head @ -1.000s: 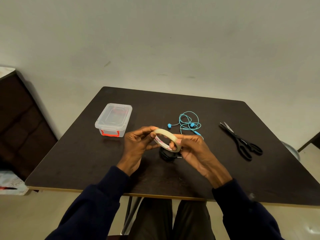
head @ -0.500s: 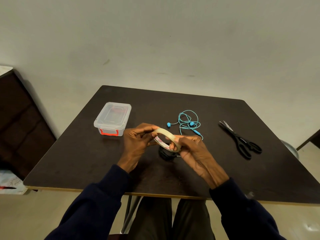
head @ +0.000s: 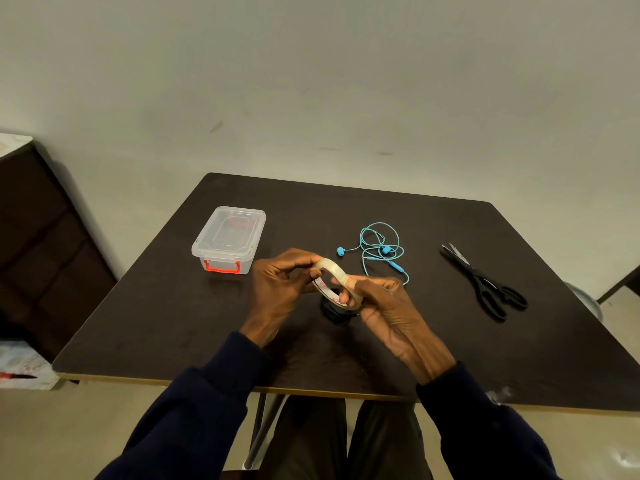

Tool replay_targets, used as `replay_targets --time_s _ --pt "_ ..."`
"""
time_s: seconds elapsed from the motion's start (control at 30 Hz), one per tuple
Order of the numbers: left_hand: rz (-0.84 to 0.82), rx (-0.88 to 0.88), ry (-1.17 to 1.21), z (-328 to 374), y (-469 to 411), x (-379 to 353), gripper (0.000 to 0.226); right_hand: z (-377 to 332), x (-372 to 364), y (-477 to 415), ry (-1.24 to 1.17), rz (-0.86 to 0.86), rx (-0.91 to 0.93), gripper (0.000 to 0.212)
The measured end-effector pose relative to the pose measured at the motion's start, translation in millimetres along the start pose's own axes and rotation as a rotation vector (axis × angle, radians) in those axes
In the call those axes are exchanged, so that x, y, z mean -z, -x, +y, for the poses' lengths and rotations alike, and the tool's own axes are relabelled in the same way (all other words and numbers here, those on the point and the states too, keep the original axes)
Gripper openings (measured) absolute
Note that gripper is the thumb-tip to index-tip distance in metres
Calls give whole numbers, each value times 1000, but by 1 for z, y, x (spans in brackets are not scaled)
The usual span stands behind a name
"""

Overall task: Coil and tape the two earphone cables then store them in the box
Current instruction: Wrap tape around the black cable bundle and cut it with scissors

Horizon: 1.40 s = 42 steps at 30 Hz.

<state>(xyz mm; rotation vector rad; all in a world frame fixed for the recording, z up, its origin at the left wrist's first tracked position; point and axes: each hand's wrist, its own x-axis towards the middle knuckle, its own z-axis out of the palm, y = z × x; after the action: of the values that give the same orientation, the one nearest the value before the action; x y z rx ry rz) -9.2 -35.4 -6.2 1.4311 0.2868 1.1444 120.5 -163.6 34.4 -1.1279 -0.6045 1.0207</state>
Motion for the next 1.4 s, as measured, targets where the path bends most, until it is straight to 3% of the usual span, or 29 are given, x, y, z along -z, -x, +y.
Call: replay_targets --time_s 0.3,0.67,0.8,0.97,1.1,1.23,1.4 --pt "20 34 -8 -3 4 -5 20 2 -2 -6 -118 91 -72 11" --pt "85 213 104 -2 7 -8 28 -1 22 -6 -75 -184 23 29" --pt "47 238 113 4 8 -5 26 -2 28 -7 99 -208 114 28" --pt "-132 323 7 17 2 -1 14 -13 33 -9 320 -107 315 24" --pt "-225 345 -149 31 -9 -15 32 -24 31 -11 564 -127 477 25" --pt "-283 475 -158 35 -15 -22 57 -29 30 -10 670 -144 526 26" --pt "-338 596 -67 34 -18 -21 46 -27 32 -10 702 -110 579 26"
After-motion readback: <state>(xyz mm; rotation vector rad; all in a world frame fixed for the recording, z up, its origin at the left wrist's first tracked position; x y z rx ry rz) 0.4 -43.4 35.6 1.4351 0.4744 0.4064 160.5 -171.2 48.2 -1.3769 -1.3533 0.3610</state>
